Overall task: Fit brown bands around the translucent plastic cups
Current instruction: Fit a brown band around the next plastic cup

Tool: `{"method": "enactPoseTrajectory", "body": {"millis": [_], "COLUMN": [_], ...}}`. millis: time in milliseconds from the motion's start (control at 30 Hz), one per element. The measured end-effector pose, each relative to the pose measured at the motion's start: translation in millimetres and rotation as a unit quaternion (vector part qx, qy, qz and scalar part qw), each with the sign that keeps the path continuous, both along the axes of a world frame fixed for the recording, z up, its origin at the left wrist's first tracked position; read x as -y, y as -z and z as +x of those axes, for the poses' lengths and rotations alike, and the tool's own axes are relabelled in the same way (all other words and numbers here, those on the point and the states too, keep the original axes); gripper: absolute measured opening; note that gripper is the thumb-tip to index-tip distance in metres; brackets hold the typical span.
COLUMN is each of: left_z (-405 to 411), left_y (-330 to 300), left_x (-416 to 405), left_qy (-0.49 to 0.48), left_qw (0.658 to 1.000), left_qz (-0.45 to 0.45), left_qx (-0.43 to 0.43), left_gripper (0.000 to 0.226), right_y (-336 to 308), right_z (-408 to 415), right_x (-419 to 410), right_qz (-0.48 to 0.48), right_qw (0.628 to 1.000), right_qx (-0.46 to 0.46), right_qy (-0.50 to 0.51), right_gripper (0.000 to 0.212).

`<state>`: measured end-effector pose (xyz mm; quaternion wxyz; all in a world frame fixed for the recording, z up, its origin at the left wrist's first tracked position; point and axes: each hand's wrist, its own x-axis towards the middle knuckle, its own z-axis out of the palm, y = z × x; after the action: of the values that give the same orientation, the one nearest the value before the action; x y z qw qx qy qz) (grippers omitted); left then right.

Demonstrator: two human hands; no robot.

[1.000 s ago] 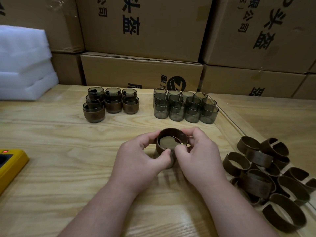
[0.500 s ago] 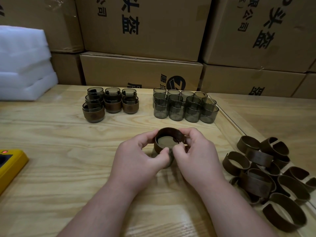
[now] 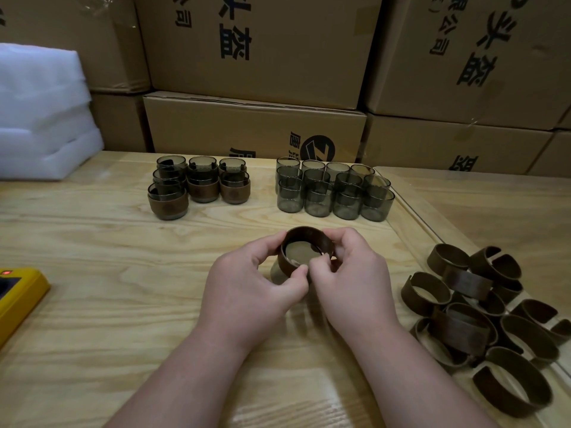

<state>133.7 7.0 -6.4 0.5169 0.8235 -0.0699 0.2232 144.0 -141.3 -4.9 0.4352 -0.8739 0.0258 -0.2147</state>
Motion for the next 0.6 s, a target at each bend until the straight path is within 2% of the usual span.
{"method": "enactPoseTrajectory", "body": {"millis": [300,600], "left_z": [1,6], "left_y": [1,5], "left_x": [-1,-3], "left_qy": [-0.008,0.026], "left_qw": [1.000,0.998], "left_qz": [0.000,-0.021], "left_qx": [0.001,-0.049], "left_gripper": [0.052,0.052], "right_y": [1,-2], "right_z": [0,-4], "right_x": [0,17], "right_qz": [-0.016,-0.036], "right_qw": [1.000,0.998], "right_qx": [0.005,-0.021], "right_qy": [0.001,-0.047], "right_gripper": [0.025,0.034]}}
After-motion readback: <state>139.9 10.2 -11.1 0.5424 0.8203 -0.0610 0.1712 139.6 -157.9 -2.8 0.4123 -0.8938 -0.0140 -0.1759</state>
